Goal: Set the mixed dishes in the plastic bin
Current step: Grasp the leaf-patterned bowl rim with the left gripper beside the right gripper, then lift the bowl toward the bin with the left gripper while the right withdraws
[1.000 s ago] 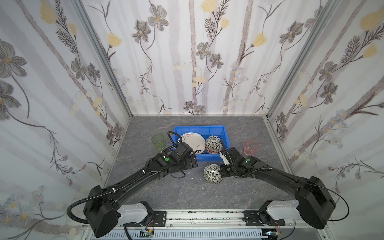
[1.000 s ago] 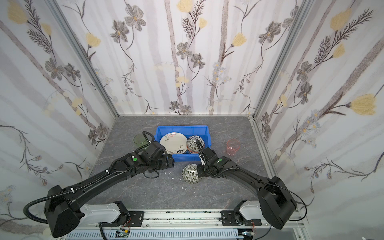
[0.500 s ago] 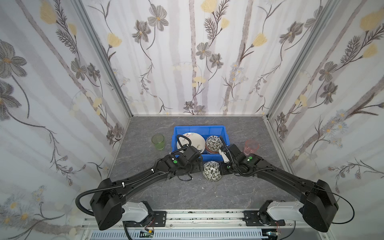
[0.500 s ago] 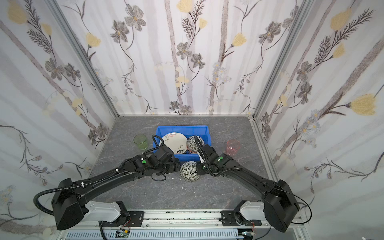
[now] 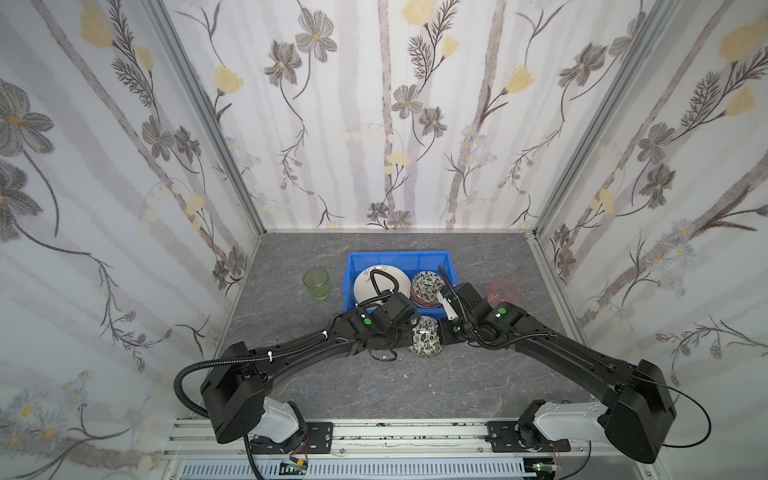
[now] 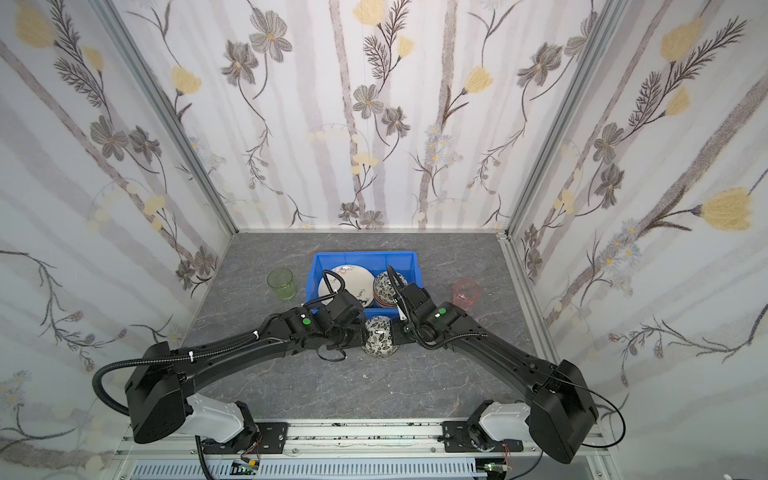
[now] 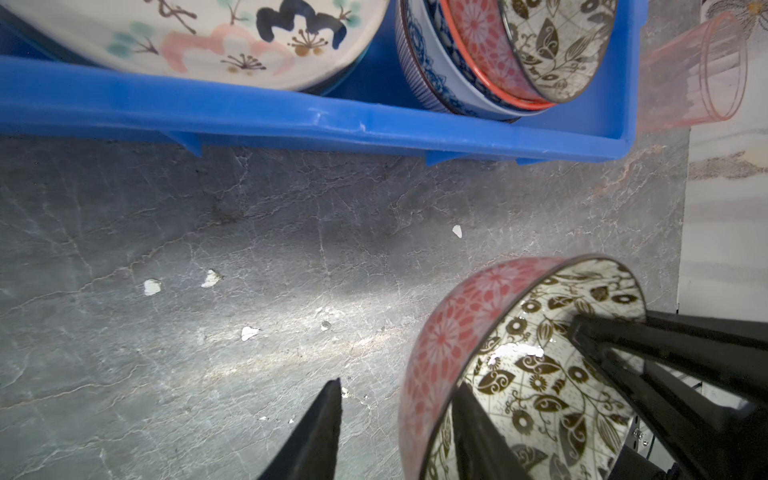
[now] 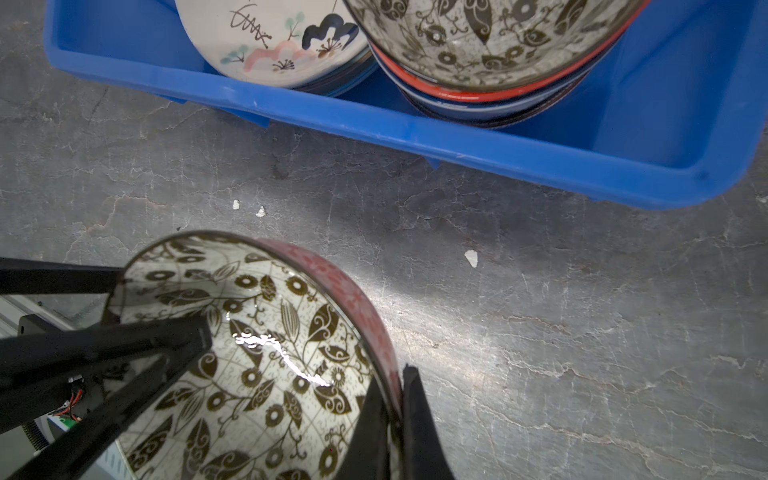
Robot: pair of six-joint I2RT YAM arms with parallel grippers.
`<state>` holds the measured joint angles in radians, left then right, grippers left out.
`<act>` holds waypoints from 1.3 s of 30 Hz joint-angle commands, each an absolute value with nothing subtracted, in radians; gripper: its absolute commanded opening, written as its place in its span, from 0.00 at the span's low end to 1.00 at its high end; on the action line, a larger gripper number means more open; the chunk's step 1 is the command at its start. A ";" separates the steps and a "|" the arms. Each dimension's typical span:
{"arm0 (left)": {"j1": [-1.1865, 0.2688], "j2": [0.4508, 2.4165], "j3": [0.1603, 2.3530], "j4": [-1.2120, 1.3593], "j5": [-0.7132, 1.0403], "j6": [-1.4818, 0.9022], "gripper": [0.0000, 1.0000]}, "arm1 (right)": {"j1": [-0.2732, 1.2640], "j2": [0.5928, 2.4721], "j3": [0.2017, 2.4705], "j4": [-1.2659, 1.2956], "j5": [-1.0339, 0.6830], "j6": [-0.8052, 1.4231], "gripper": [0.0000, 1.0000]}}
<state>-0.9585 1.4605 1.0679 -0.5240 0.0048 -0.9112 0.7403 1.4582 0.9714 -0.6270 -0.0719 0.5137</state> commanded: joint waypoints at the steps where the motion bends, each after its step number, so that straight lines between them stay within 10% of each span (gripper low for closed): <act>1: -0.960 1.476 1.089 -0.502 0.007 -0.894 0.36 | 0.742 1.459 0.986 -0.610 -0.055 0.514 0.00; 18: -0.962 1.522 1.108 -0.498 0.012 -0.864 0.00 | 0.757 1.445 1.000 -0.591 -0.067 0.530 0.02; 26: -0.962 1.509 1.104 -0.501 -0.021 -0.842 0.00 | 0.758 1.403 1.026 -0.584 -0.065 0.530 0.42; 39: -0.845 1.534 1.257 -0.551 -0.044 -0.692 0.00 | 0.716 1.173 1.067 -0.683 0.049 0.519 0.60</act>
<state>-0.8639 1.5192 1.2118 -0.5541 -0.0216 -0.7517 0.7238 1.2072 1.0760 -0.6758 0.0040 0.5224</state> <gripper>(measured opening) 0.079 0.598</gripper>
